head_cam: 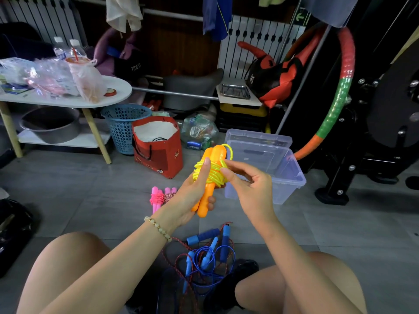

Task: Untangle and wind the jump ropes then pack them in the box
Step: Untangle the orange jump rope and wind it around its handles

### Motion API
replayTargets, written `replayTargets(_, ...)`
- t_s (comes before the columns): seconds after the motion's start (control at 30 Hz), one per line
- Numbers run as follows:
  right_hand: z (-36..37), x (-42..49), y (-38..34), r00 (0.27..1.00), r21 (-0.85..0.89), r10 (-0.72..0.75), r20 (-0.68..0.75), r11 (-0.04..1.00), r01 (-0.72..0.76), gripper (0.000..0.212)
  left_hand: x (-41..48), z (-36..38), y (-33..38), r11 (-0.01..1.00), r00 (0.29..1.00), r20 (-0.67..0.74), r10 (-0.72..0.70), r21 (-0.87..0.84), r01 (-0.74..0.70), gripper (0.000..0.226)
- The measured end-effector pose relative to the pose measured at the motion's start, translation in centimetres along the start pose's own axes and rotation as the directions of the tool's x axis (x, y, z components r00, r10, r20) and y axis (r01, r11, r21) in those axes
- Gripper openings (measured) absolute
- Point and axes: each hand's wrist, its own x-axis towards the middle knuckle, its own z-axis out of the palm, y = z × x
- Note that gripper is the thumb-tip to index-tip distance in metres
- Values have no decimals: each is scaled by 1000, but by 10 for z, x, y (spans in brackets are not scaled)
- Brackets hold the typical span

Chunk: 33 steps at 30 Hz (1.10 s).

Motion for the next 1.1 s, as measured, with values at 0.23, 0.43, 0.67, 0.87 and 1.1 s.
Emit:
replayTargets(0.23,3,2,1,998,-146,-55,-7,988,53,5,-1,-3,4,977,986,-84,147,169,-131,50)
replayTargets(0.43,9,0,3,995,-251,-95,10,963,94,6,4,-8,5,949,955,-157,252,232,-212,64)
replayTargets(0.67,11,-3,5,973,-367,-225,50,902,227,11,0,-11,-2,956,967,-137,215,233,-179,51)
replayTargets(0.87,9,0,7,941,-542,-297,163,770,337,23,-1,-8,-1,950,969,-122,214,258,-178,53)
replayTargets(1.1,7,5,17,928,-633,-197,316,685,361,13,3,-15,-10,954,985,-131,114,292,-71,57)
